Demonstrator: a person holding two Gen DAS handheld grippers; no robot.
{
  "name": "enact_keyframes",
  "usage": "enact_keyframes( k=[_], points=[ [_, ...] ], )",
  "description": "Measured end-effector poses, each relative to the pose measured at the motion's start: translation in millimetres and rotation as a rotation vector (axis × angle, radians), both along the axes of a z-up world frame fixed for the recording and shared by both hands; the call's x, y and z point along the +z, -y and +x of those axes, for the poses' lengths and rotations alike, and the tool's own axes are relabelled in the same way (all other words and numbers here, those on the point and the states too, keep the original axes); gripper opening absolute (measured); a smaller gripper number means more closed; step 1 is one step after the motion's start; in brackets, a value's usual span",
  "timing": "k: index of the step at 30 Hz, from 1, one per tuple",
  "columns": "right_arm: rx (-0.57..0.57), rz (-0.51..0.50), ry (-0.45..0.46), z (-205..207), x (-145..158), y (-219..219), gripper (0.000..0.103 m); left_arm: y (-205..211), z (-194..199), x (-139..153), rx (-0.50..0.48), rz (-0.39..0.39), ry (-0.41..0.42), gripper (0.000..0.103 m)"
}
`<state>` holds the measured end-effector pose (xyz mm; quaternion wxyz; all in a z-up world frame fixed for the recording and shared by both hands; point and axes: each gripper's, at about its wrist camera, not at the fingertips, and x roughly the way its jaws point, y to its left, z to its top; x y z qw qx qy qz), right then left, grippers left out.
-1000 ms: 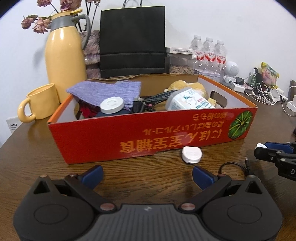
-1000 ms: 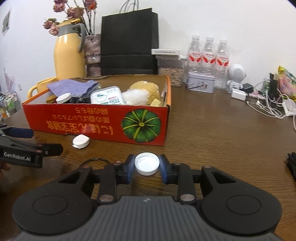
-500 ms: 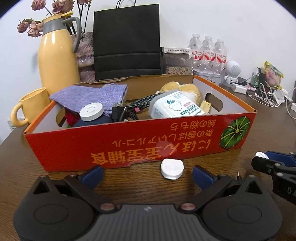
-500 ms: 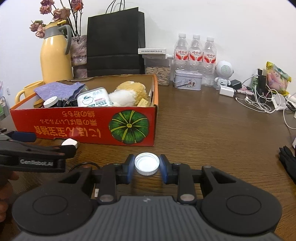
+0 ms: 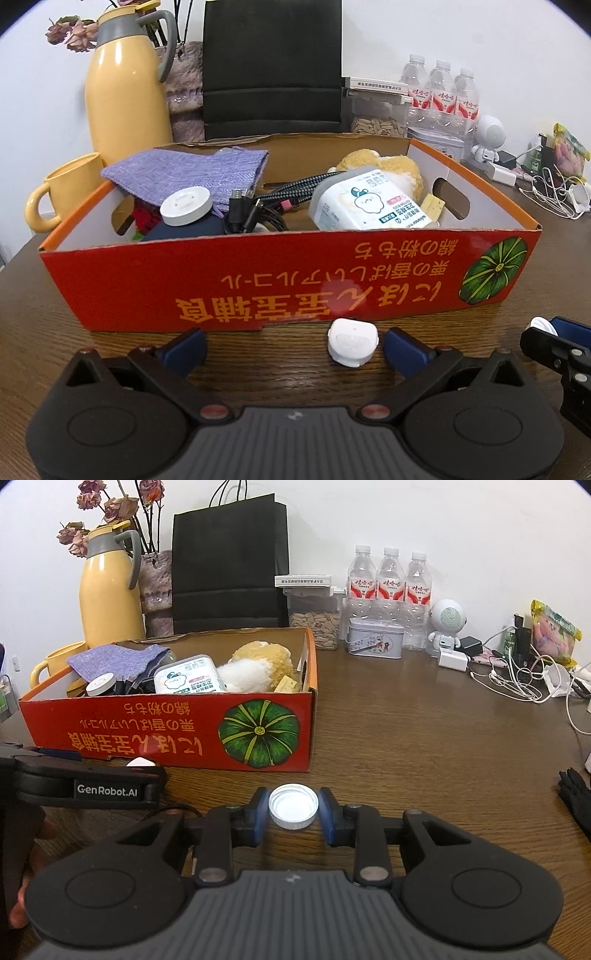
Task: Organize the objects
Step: 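Grasp the small white plug with the left tool while the right tool holds the cap, then carry the white plug and bottle cap into the box and open both tools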
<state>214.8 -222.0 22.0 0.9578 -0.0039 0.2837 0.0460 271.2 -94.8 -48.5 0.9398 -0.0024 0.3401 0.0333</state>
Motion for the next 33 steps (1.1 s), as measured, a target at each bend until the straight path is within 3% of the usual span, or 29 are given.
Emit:
enact_keyframes(
  k=[7,8,10,12,13,14,15,27,33],
  points=[
    [-0.003,0.001,-0.009,1,-1,0,0.029,0,-2,0,-0.006,0.001,0.001,0.103],
    [-0.003,0.001,-0.008,1,-1,0,0.029,0,-3,1,-0.007,0.002,0.005,0.099],
    [-0.003,0.002,-0.009,1,-1,1,0.029,1,-6,2,-0.015,0.003,0.02,0.088],
    [-0.004,0.002,-0.01,1,-1,1,0.029,4,-11,5,-0.033,0.002,0.04,0.055],
    [-0.004,0.003,-0.011,1,-1,1,0.03,5,-13,5,-0.042,0.001,0.046,0.045],
    [-0.005,0.003,-0.012,2,-1,0,0.029,5,-15,6,-0.064,-0.013,0.051,0.028],
    [-0.005,0.003,-0.012,2,-2,1,0.029,5,-17,7,-0.09,-0.036,0.052,0.025],
    [0.0,0.012,0.003,-1,-1,2,0.03,6,-34,17,-0.16,-0.095,0.119,0.025],
    [-0.002,0.008,0.054,-8,3,0,0.03,5,-49,22,-0.183,-0.105,0.162,0.025]
  ],
)
